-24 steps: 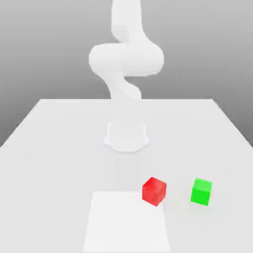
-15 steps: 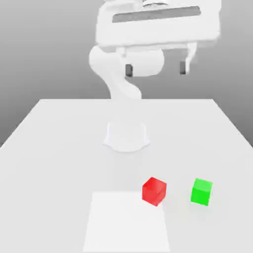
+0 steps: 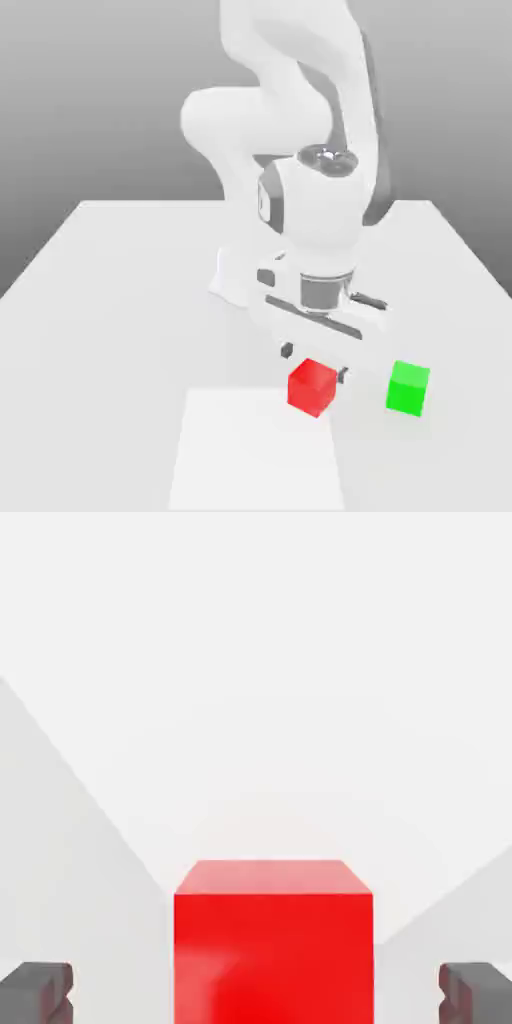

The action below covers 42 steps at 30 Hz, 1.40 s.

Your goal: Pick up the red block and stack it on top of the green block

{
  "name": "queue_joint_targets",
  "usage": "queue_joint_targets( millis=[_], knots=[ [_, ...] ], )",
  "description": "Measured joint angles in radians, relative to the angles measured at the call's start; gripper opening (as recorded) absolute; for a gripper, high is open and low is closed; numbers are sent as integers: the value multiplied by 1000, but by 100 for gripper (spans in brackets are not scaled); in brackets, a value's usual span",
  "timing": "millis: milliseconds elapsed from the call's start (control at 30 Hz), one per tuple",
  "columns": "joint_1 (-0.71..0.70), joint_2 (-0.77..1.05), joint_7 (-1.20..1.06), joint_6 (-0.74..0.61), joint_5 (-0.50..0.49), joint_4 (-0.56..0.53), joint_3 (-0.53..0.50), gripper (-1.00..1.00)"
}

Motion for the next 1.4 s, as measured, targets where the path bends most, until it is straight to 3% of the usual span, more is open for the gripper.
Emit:
queue_joint_targets(
  millis=[100,133,367,533,700,1000,1400],
  knots=[
    [89,78,70,65,-98,10,-113,0],
    [114,98,82,82,-115,12,-143,-100],
    [117,100,85,86,-119,13,-148,-100],
    [57,-13,-31,-7,44,-3,-42,-100],
    [92,-138,-132,-110,185,-23,-36,-100],
    [264,-217,-131,-286,255,78,100,-100],
    [250,-64,50,-219,21,128,133,-100]
  ],
)
